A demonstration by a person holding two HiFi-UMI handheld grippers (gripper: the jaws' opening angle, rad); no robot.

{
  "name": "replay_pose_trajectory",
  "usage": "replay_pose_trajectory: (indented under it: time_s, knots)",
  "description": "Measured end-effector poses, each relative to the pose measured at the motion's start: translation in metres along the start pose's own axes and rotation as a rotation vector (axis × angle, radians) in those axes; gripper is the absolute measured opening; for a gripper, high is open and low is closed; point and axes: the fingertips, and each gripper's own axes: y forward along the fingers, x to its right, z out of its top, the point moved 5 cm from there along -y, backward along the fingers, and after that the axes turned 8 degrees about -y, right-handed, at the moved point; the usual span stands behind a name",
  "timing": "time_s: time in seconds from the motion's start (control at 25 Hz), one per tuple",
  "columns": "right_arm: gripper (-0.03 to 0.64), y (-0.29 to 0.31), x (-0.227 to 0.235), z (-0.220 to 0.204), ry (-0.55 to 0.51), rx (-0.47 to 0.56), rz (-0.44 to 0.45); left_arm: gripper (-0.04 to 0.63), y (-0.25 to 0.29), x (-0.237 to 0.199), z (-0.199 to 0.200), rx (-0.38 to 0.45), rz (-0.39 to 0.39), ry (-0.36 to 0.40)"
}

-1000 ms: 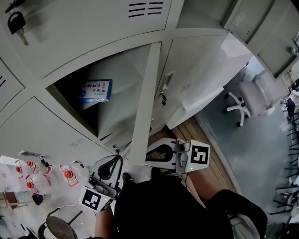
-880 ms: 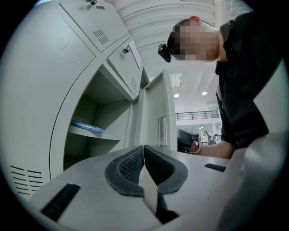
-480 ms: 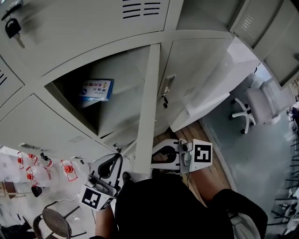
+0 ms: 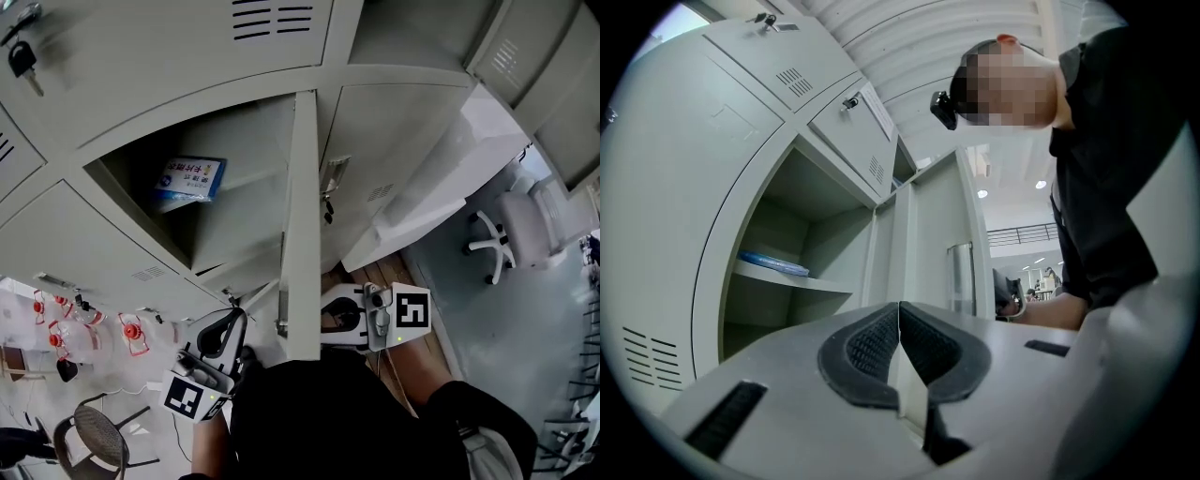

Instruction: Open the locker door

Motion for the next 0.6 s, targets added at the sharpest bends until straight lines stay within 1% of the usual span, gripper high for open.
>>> replay_pose_trajectory:
  time_s: [0.12, 0.24, 0.44, 0.6]
  knots:
    - [0.044, -0.009, -0.001, 0.001, 0.008, 0.015, 0.018, 0.017, 0.003, 0.006, -0.001, 0.0, 0.013, 0.006]
    - [0.044, -0.019, -0.001, 0.0, 0.032, 0.038, 0.045, 0.017, 0.002, 0.009, -0.01, -0.023, 0.042, 0.011]
    - [0.044, -0.036, 0.0, 0.001, 0.063, 0.083, 0.096, 0.017, 0.011, 0.022, -0.012, -0.014, 0.044, -0.004]
    - [0.044, -0.049, 0.001, 0.003, 0.069, 0.103, 0.139, 0.017, 0.018, 0.03, -0.015, -0.011, 0.054, -0.001]
